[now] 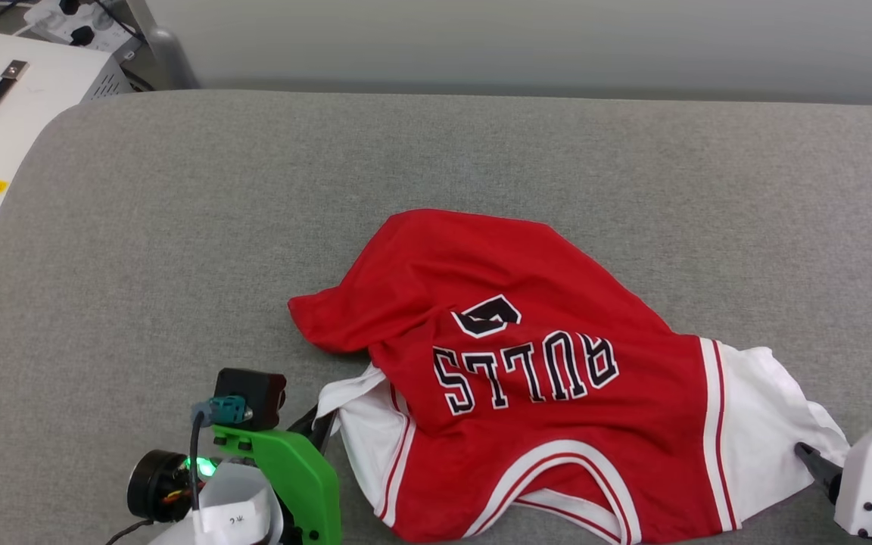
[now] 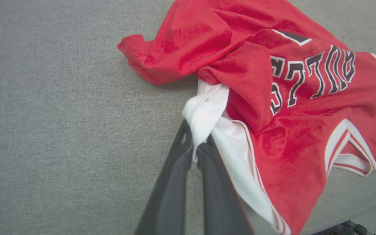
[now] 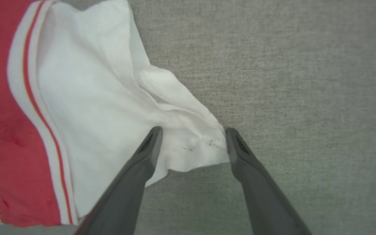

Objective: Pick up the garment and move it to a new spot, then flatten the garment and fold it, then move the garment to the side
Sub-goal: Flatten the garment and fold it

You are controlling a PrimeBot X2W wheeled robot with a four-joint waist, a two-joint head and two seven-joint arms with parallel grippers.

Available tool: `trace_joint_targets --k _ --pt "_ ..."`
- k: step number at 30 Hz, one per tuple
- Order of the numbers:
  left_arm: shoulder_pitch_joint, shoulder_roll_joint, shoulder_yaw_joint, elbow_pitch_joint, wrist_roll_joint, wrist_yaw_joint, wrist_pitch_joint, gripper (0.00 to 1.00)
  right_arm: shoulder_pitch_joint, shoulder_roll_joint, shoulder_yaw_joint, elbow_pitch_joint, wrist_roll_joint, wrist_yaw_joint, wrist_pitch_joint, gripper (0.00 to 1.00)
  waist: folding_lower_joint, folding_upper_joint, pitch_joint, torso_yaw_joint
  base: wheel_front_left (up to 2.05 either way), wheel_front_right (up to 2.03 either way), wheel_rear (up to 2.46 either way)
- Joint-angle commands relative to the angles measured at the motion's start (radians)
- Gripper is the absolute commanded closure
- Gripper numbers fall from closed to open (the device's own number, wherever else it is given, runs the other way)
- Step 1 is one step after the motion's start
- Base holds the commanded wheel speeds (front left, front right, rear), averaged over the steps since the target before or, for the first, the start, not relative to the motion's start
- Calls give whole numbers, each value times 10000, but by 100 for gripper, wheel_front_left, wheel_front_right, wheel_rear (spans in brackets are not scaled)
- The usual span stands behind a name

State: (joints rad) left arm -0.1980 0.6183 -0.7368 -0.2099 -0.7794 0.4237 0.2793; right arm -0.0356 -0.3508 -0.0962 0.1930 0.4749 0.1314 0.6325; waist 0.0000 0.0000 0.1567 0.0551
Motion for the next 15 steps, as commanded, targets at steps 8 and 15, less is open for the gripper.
trace_joint_targets --k 8,15 --pt "-239 -276 50 161 68 -54 -239 100 -45 -68 1026 1164 820 -7 1223 100 0 0 322 273 0 0 0" --pt "-186 -380 123 228 -35 -147 -491 100 -145 -339 1052 1139 1405 -7 1296 100 0 0 176 248 0 0 0"
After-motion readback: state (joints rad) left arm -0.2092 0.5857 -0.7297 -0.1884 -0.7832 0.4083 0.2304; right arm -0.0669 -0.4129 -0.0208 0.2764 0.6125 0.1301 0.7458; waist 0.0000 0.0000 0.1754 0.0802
